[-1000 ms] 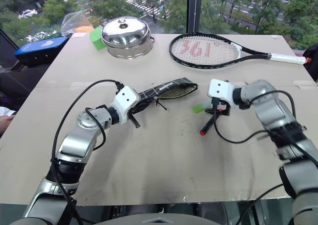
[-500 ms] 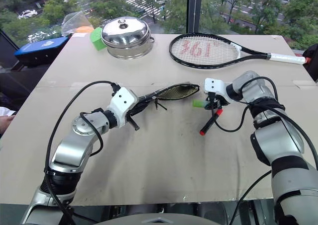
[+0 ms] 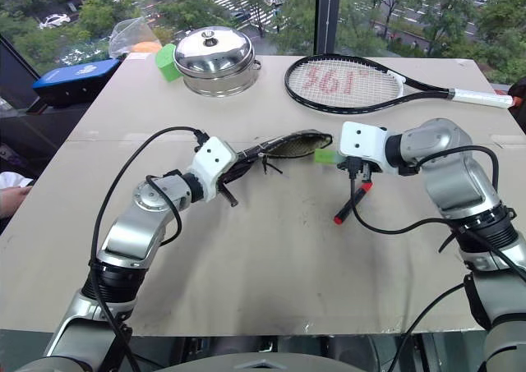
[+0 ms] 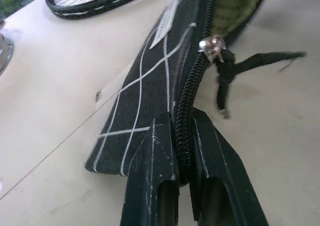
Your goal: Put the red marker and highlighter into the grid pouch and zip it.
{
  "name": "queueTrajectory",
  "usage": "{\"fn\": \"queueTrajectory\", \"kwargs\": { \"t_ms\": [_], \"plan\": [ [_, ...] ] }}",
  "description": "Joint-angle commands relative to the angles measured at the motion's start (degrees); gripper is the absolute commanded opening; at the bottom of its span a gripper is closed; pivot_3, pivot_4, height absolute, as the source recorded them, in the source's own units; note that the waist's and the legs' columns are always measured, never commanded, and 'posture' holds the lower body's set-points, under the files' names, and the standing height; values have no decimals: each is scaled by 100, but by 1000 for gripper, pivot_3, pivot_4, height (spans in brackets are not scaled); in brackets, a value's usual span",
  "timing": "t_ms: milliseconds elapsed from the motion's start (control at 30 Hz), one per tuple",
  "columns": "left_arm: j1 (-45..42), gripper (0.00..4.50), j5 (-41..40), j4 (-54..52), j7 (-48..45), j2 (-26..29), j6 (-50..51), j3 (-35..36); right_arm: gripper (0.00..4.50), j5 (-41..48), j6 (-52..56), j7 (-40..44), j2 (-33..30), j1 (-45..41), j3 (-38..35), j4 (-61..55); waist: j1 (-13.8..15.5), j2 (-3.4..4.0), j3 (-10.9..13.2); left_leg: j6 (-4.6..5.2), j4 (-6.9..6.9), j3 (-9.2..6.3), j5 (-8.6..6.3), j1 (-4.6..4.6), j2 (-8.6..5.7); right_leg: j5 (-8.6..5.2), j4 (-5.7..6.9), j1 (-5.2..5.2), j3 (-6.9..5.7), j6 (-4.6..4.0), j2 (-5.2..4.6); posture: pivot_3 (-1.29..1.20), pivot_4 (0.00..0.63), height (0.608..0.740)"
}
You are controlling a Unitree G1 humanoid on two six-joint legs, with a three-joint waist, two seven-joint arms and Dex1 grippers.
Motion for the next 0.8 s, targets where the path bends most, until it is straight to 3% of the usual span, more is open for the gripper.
{"fn": "queueTrajectory", "kwargs": {
  "t_ms": [33, 267, 500, 633, 733, 767, 800],
  "plan": [
    [-150, 0, 25, -168, -70, -85, -236, -153, 760, -365, 512, -384, 167, -211, 300, -206, 0, -2, -1, 0, 0, 0, 0, 0, 0, 0, 0, 0, 0, 0, 0, 0, 150, 740],
    [-41, 0, 78, -605, -75, -204, -214, -380, 760, -868, 468, -628, 597, -764, 1141, 485, 2, -2, -1, 0, 0, -2, 1, -5, -8, 0, -2, -2, 2, 0, 12, 0, 150, 740],
    [213, 0, 176, -1089, 28, -383, -46, -671, 760, -1176, -458, -969, 1428, -1498, 1709, 1984, -44, -3, -1, -1, -3, -3, 1, -2, -6, 0, -1, -1, 5, 0, 21, 0, 150, 740],
    [243, 0, 112, -1125, 116, -424, 151, -535, 2668, -877, -843, -1058, 1616, -1418, 1384, 2214, -15, -3, -1, -2, -3, -4, 1, -4, -5, 0, -1, -1, 5, 0, 20, 0, 150, 740],
    [260, 0, 23, -1061, 143, -390, 302, -347, 4110, -319, -621, -800, 1461, -1109, 853, 1641, 9, -3, -1, -2, -2, -5, 1, -4, -1, 0, -1, -1, 6, 0, 19, 0, 150, 740],
    [260, 0, 4, -1001, 124, -362, 310, -281, 4408, 25, -587, -570, 1341, -942, 602, 1382, 10, -3, -1, -2, -3, -8, 1, -5, 1, 0, -2, 0, 3, 0, 19, 0, 150, 740],
    [256, 0, -13, -945, 103, -333, 313, -230, 4408, 343, -594, -326, 1185, -779, 386, 1157, 24, -3, -1, -2, -3, -8, 1, -5, 0, 0, -2, 0, 3, 0, 18, 0, 150, 740]
  ]
}}
